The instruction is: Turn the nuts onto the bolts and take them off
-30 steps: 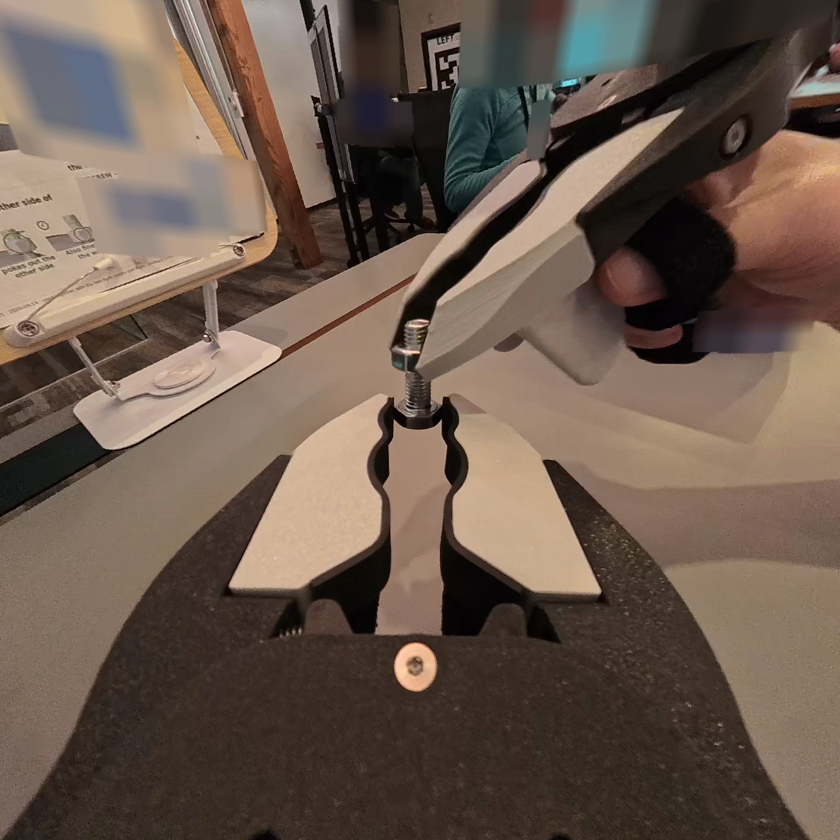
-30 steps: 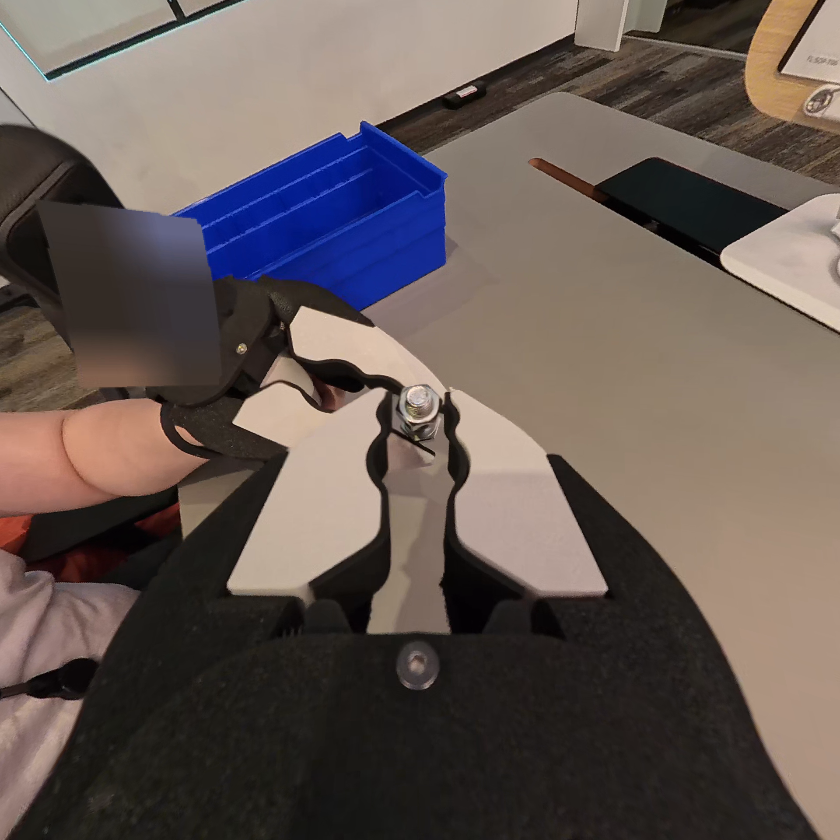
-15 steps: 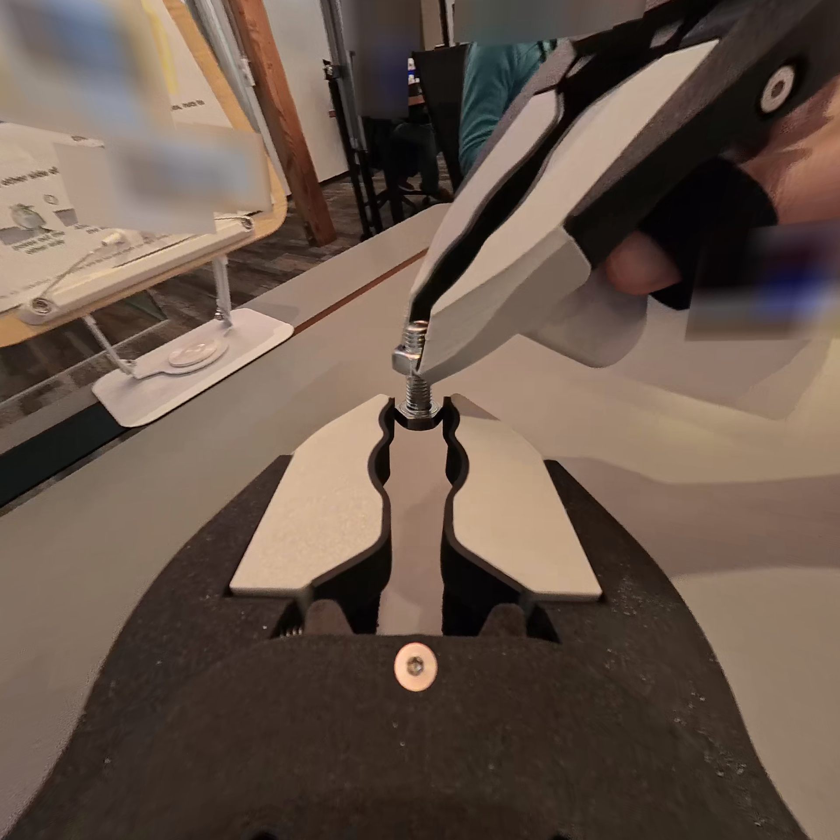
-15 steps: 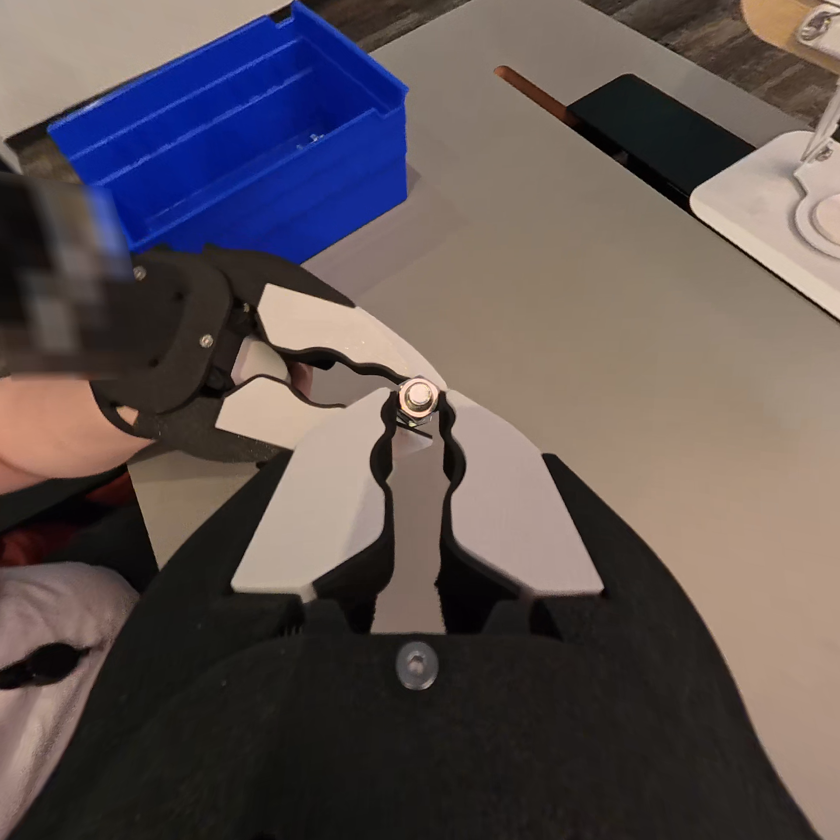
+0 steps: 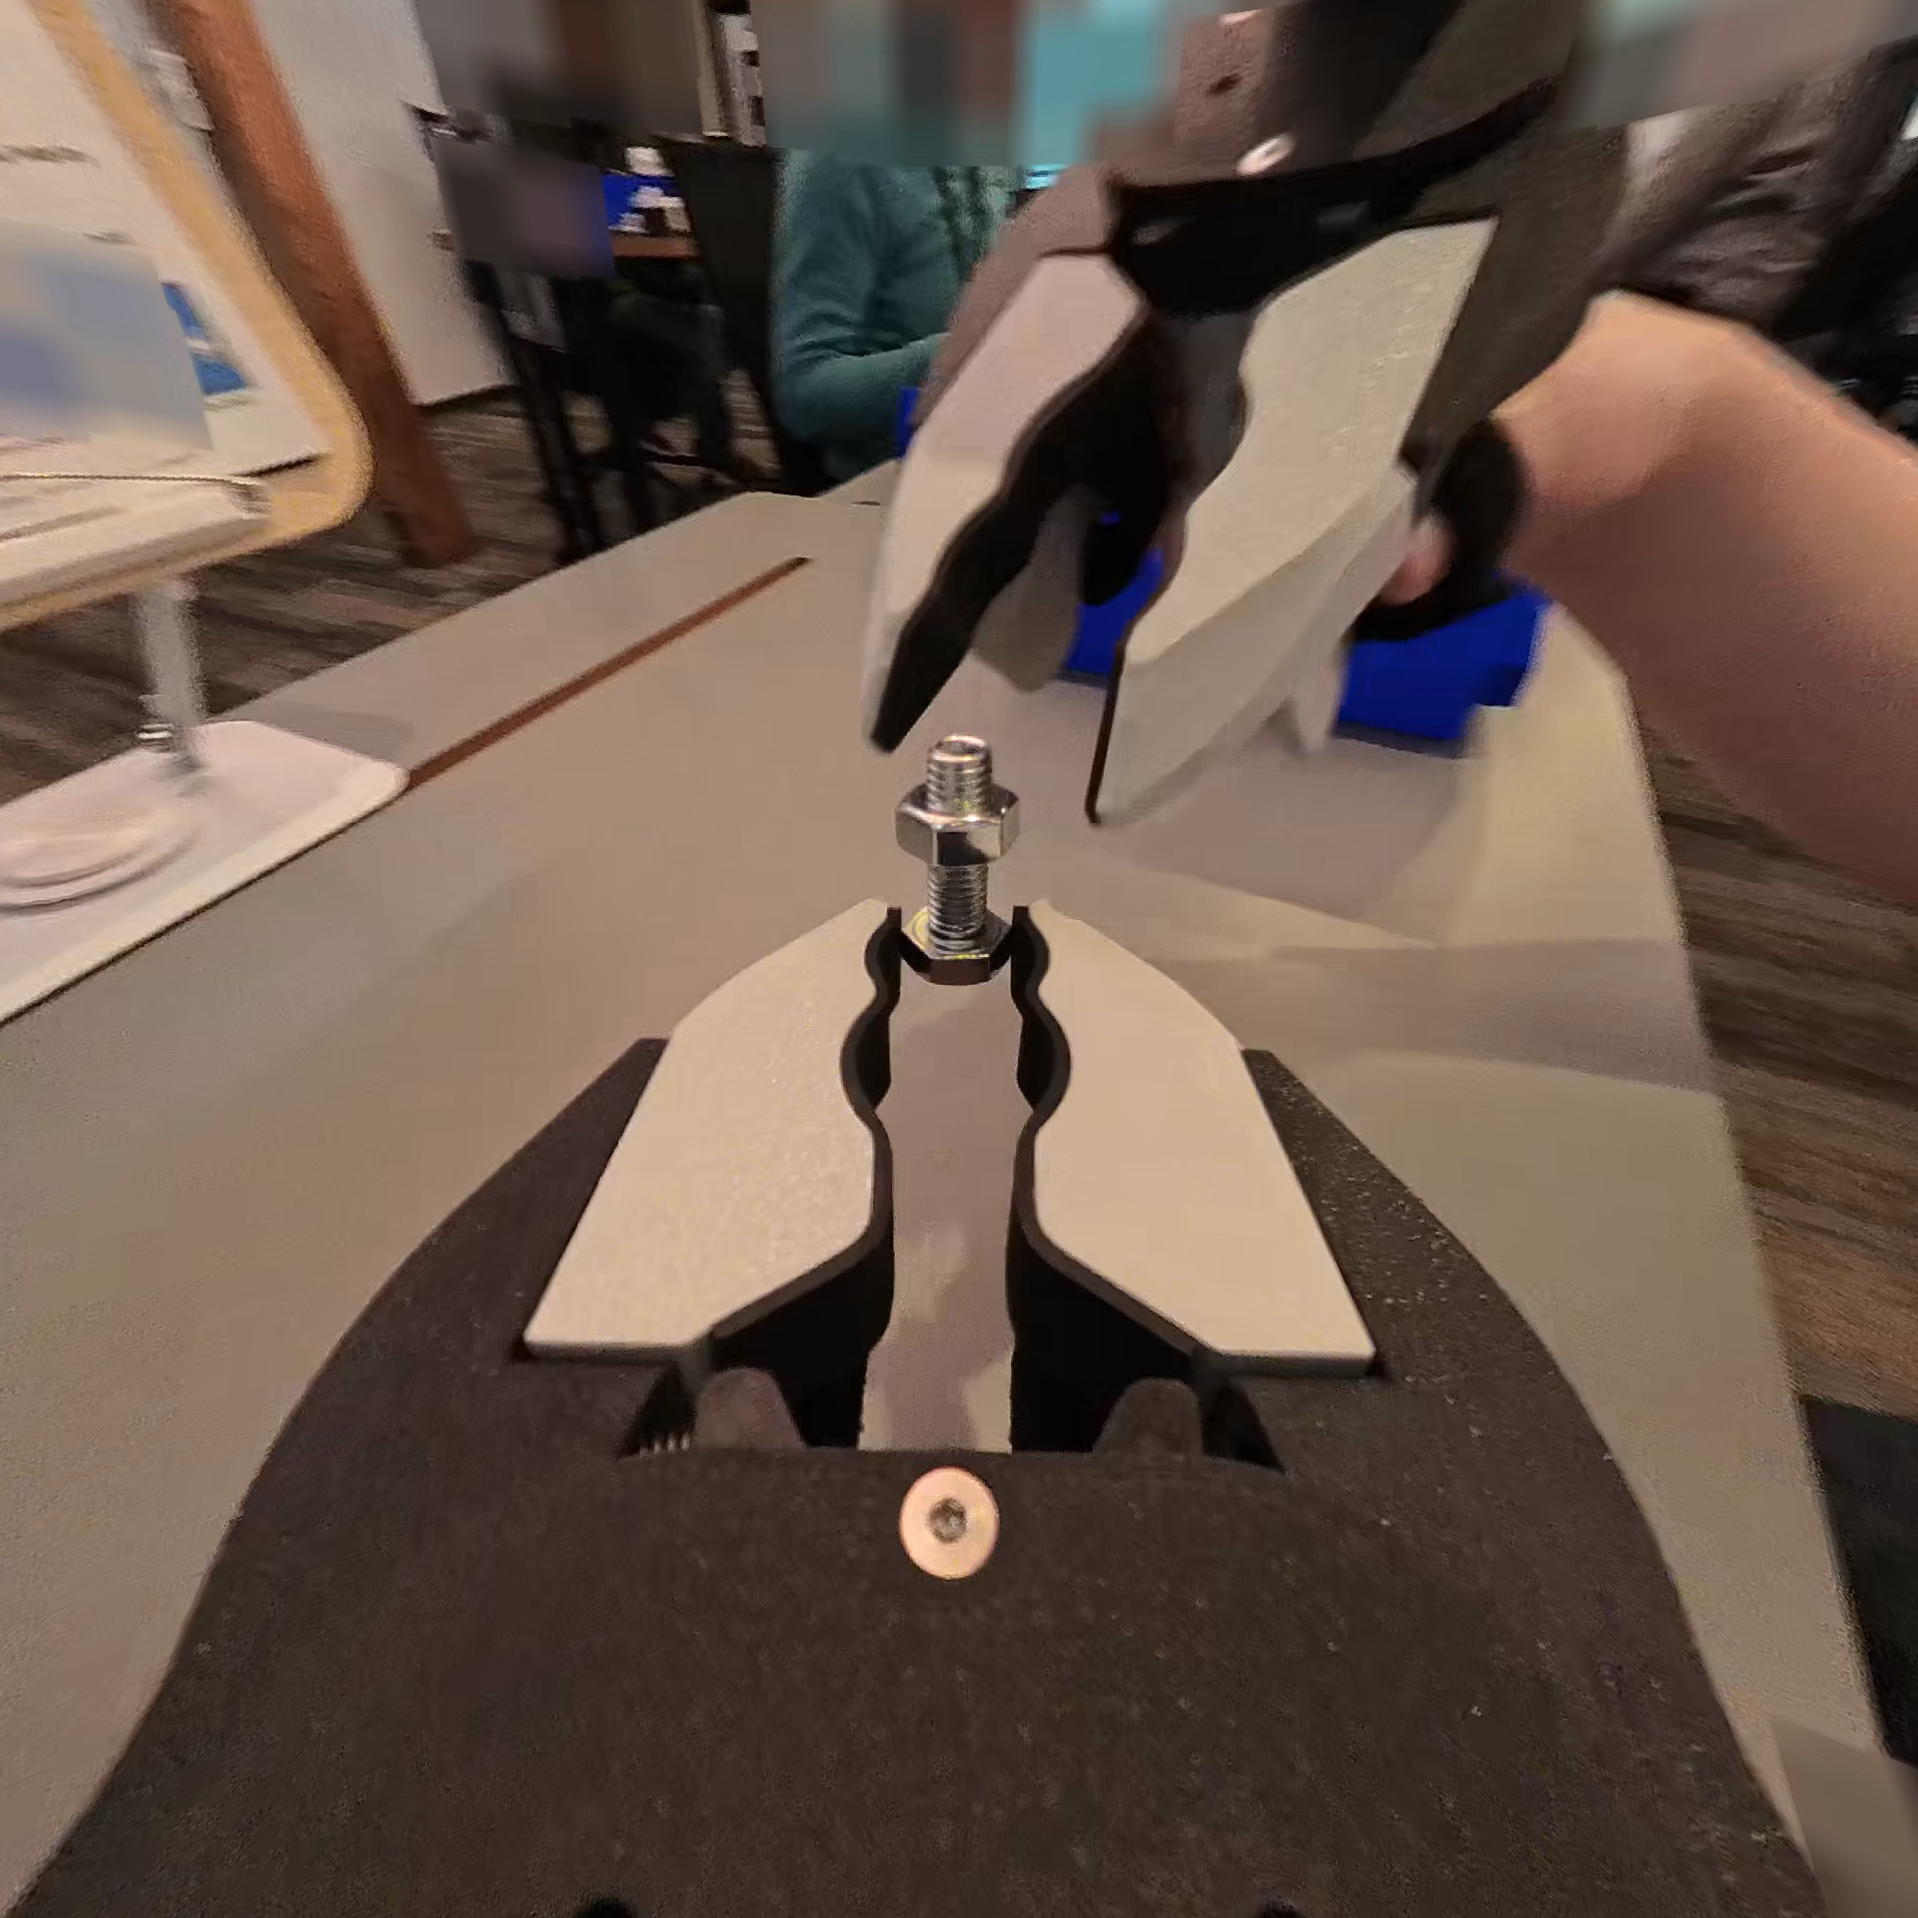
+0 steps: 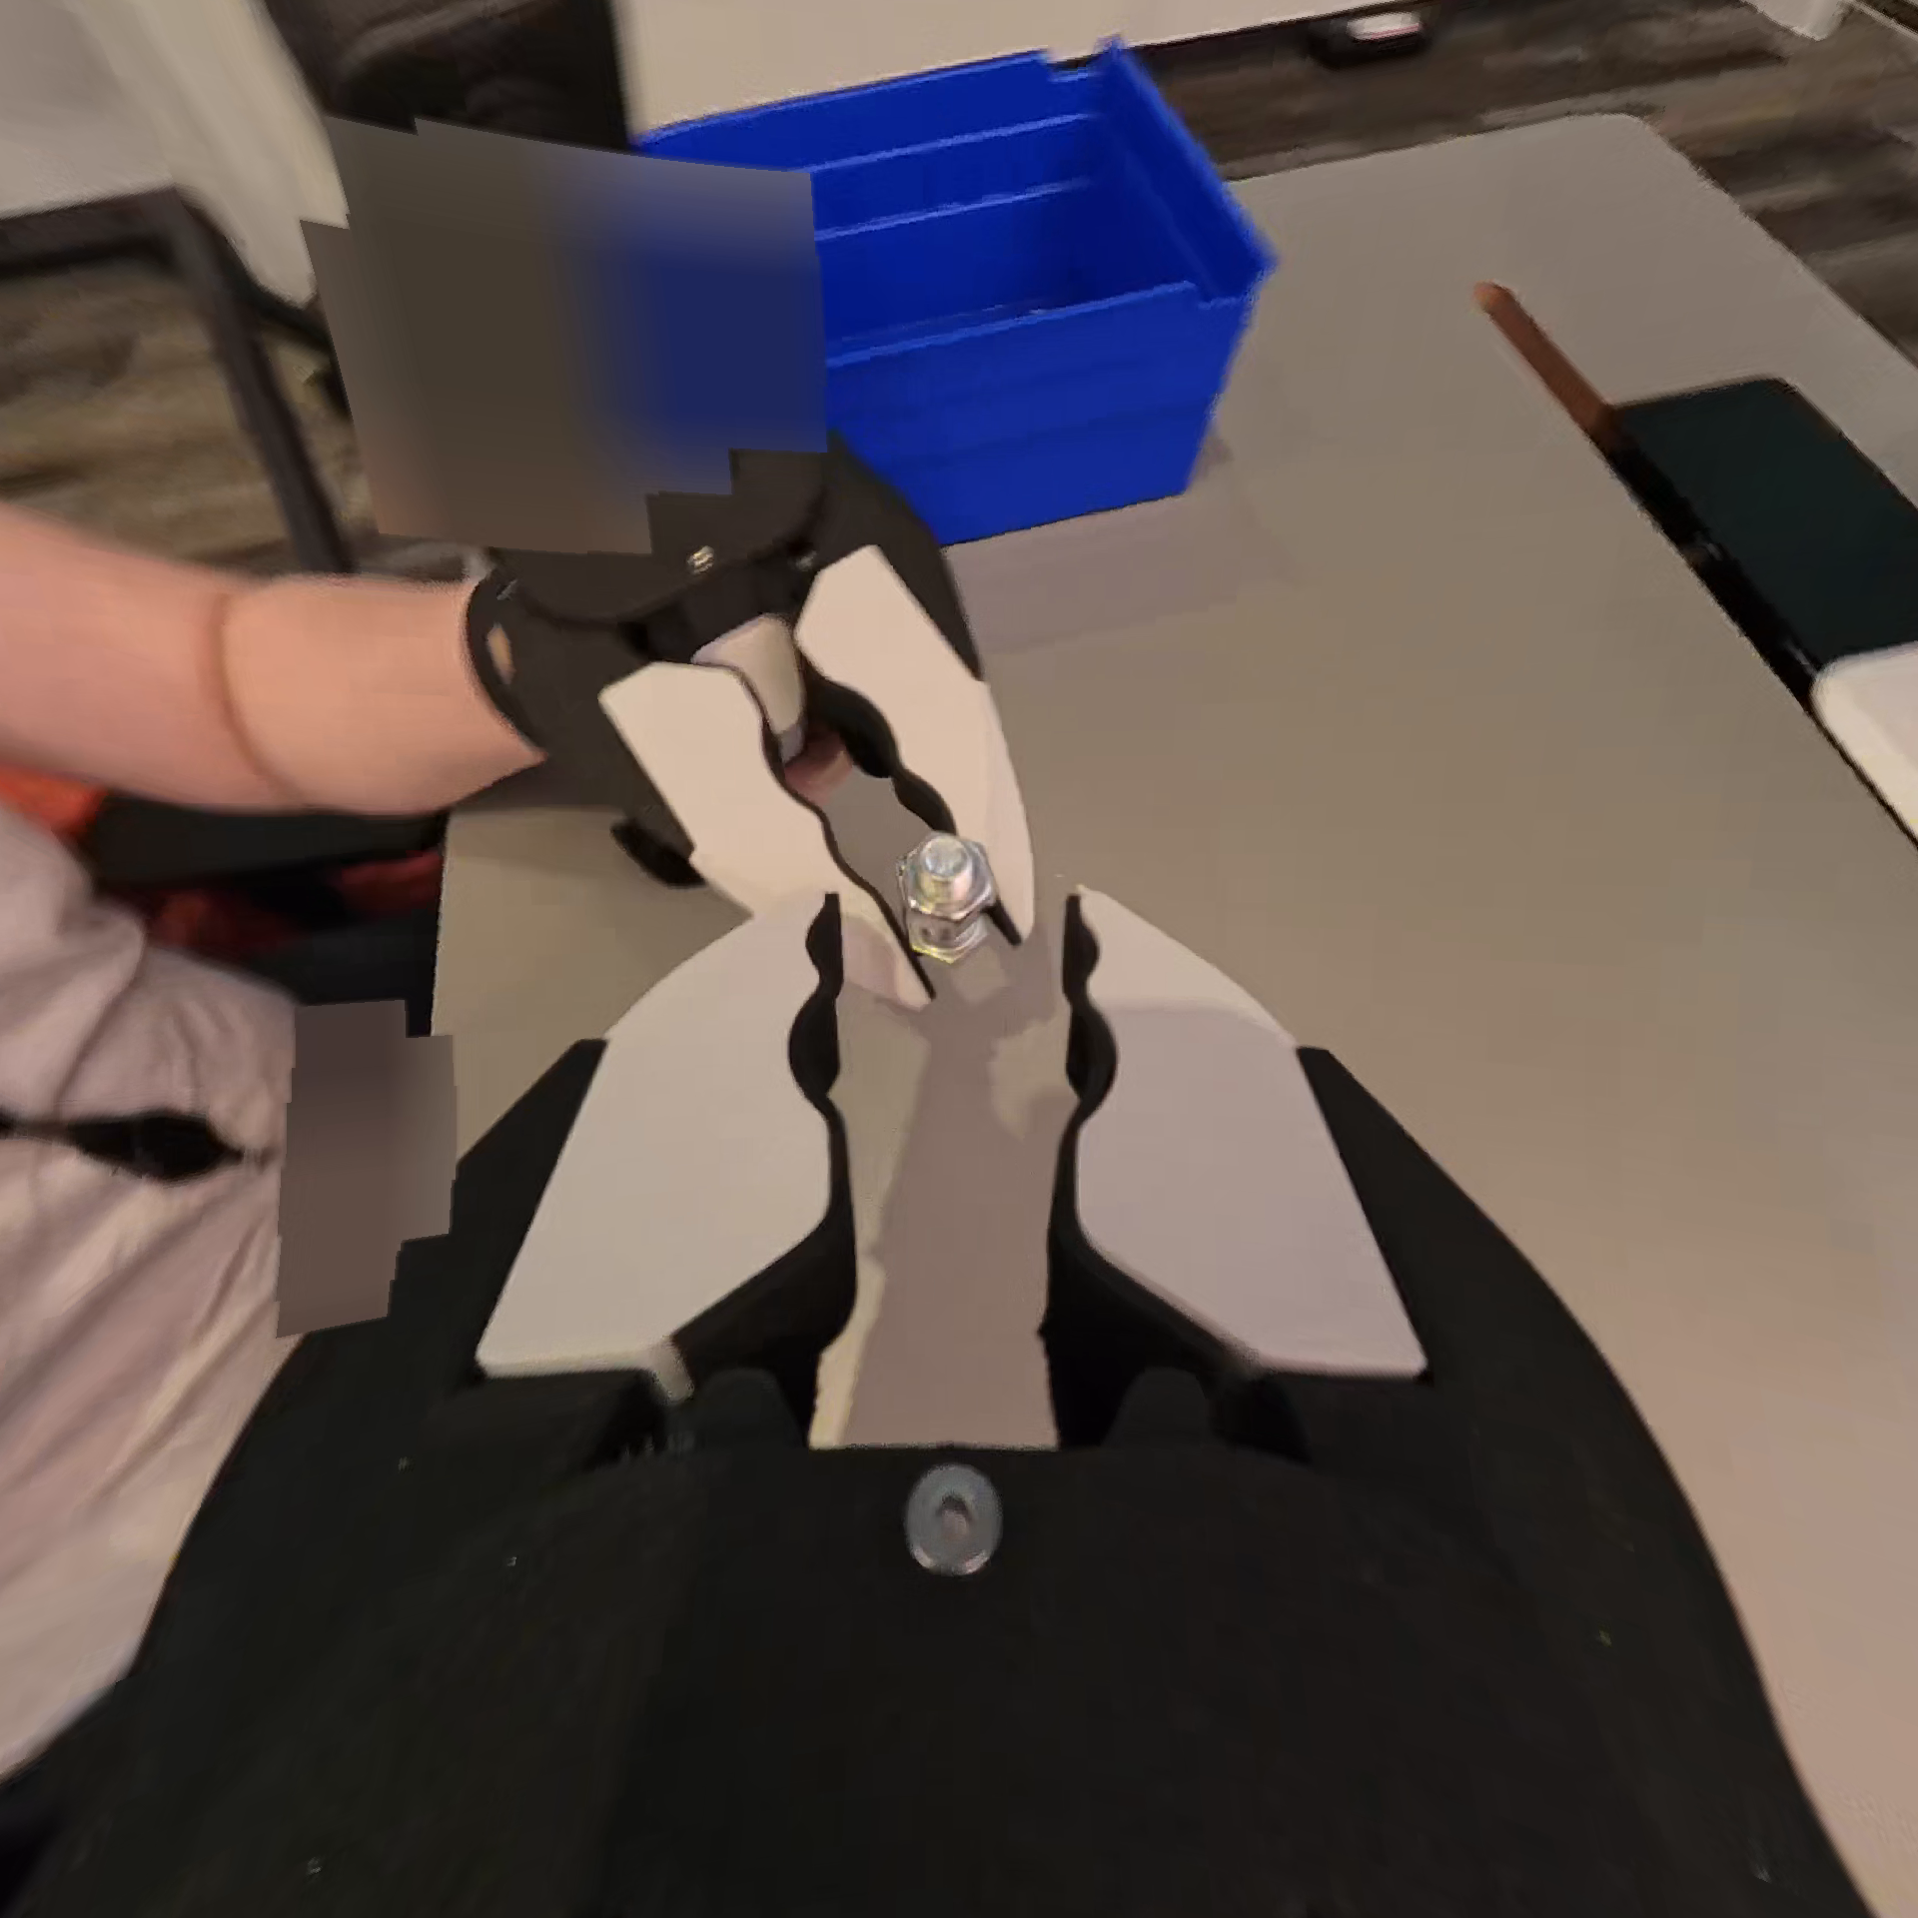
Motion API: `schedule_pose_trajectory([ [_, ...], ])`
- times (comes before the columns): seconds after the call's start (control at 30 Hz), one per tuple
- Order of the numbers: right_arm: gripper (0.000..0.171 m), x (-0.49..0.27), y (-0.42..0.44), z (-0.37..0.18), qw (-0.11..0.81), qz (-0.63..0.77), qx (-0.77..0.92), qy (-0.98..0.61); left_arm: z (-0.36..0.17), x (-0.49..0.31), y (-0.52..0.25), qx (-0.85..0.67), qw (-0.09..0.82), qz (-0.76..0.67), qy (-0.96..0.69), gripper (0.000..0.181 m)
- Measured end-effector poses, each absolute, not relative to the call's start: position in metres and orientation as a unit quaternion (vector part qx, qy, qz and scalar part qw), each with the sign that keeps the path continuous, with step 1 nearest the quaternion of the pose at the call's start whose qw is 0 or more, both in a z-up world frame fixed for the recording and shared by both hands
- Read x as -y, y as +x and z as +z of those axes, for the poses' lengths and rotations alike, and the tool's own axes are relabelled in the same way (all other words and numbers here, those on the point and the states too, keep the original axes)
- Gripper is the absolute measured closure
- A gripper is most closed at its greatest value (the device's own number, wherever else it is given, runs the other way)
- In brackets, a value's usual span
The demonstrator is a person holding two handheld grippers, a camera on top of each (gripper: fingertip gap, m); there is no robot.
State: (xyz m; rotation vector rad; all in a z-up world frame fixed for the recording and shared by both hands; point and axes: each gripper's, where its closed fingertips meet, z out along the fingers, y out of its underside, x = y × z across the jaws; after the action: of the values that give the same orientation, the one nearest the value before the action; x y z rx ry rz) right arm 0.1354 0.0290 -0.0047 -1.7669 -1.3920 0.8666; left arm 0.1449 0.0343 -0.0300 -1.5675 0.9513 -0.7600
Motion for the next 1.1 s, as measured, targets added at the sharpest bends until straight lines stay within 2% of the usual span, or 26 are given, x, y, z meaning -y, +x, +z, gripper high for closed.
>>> schedule_pose_trajectory([
  [0.13, 0.134, -0.045, 0.132, 0.000, 0.377, 0.331, 0.413, -0.760, -0.033, -0.054, 0.130, -0.368, 0.578, -0.248, -0.685, 0.162],
  [0.3, 0.136, -0.054, 0.119, -0.016, 0.387, 0.252, 0.390, -0.796, -0.037, -0.060, 0.126, -0.360, 0.586, -0.213, -0.694, 0.162],
  [0.4, 0.152, -0.053, 0.112, -0.023, 0.376, 0.237, 0.418, -0.793, -0.038, -0.057, 0.129, -0.367, 0.579, -0.224, -0.693, 0.162],
  [0.57, 0.153, -0.039, 0.117, -0.023, 0.349, 0.252, 0.499, -0.752, -0.038, -0.042, 0.138, -0.398, 0.546, -0.281, -0.682, 0.161],
  [0.73, 0.153, -0.004, 0.129, -0.019, 0.322, 0.315, 0.649, -0.613, -0.035, -0.006, 0.156, -0.456, 0.486, -0.381, -0.641, 0.162],
  [0.83, 0.154, 0.000, 0.134, -0.018, 0.304, 0.350, 0.640, -0.613, -0.034, -0.003, 0.160, -0.456, 0.484, -0.390, -0.637, 0.162],
  [0.9, 0.149, -0.008, 0.132, -0.017, 0.323, 0.343, 0.608, -0.639, -0.034, -0.011, 0.157, -0.442, 0.503, -0.370, -0.644, 0.162],
  [0.93, 0.136, -0.014, 0.132, -0.016, 0.344, 0.327, 0.589, -0.654, -0.034, -0.017, 0.154, -0.434, 0.514, -0.354, -0.650, 0.162],
  [0.97, 0.131, -0.021, 0.133, -0.016, 0.363, 0.305, 0.567, -0.673, -0.033, -0.025, 0.150, -0.418, 0.530, -0.334, -0.658, 0.162],
  [1.1, 0.129, -0.045, 0.140, -0.012, 0.394, 0.258, 0.440, -0.765, -0.035, -0.054, 0.129, -0.364, 0.576, -0.246, -0.690, 0.161],
])
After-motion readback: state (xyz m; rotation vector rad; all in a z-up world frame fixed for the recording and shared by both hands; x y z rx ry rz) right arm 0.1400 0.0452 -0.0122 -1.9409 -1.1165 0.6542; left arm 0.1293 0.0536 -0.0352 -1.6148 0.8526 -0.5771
